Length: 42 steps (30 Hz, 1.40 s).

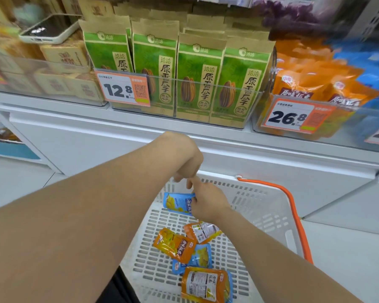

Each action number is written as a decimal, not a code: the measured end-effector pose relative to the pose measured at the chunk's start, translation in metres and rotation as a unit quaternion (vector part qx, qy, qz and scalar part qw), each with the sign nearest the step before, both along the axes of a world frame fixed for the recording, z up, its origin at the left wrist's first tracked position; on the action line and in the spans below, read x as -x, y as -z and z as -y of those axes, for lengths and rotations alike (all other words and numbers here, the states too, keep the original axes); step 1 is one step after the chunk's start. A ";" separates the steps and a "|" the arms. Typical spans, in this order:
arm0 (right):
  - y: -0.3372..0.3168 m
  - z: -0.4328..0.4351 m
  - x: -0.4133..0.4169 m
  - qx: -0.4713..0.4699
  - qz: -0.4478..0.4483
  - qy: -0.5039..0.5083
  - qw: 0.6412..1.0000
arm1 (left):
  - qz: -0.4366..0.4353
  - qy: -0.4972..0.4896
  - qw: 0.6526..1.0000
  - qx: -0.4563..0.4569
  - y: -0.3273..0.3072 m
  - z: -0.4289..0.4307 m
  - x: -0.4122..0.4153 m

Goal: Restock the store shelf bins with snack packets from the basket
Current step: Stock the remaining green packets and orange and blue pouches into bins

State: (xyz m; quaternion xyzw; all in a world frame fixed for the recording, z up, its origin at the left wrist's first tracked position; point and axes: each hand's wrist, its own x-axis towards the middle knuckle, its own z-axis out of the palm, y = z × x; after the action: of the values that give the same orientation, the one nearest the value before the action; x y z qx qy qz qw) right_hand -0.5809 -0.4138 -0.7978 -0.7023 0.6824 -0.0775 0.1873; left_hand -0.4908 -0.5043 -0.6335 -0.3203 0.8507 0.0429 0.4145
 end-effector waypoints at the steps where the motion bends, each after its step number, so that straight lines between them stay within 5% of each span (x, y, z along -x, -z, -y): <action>1: -0.011 -0.003 0.003 0.032 0.024 0.019 0.999 | -0.005 0.005 1.000 -0.004 -0.007 -0.002 -0.001; 6: -0.072 -0.025 0.014 0.156 0.061 0.045 0.985 | -0.081 -0.036 0.996 -0.007 -0.032 -0.013 -0.008; 11: -0.153 -0.047 0.034 0.255 0.022 0.053 0.965 | -0.276 -0.105 0.955 -0.042 -0.046 -0.025 -0.002; 18: -0.257 -0.061 0.080 0.348 -0.083 0.029 0.934 | -0.551 -0.141 0.818 -0.085 -0.077 -0.050 0.031; 23: -0.304 -0.058 0.121 0.369 -0.150 0.106 0.911 | -0.689 -0.152 0.702 -0.097 -0.096 -0.077 0.068; 31: -0.334 -0.057 0.181 0.425 -0.023 0.164 0.890 | -0.802 -0.193 0.563 0.052 -0.117 -0.110 0.143; 36: -0.338 -0.064 0.230 0.561 -0.021 0.259 0.786 | -0.743 -0.167 0.600 0.245 -0.105 -0.114 0.174; 42: -0.315 -0.060 0.260 0.534 -0.023 0.281 0.797 | -0.653 -0.098 0.680 0.318 -0.094 -0.106 0.192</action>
State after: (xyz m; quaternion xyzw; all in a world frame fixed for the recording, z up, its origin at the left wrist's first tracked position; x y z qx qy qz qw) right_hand -0.8404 -0.3539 -0.4825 -0.4693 0.7043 -0.4627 -0.2639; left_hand -0.6829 -0.3979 -0.5393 -0.4047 0.8318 0.0088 -0.3798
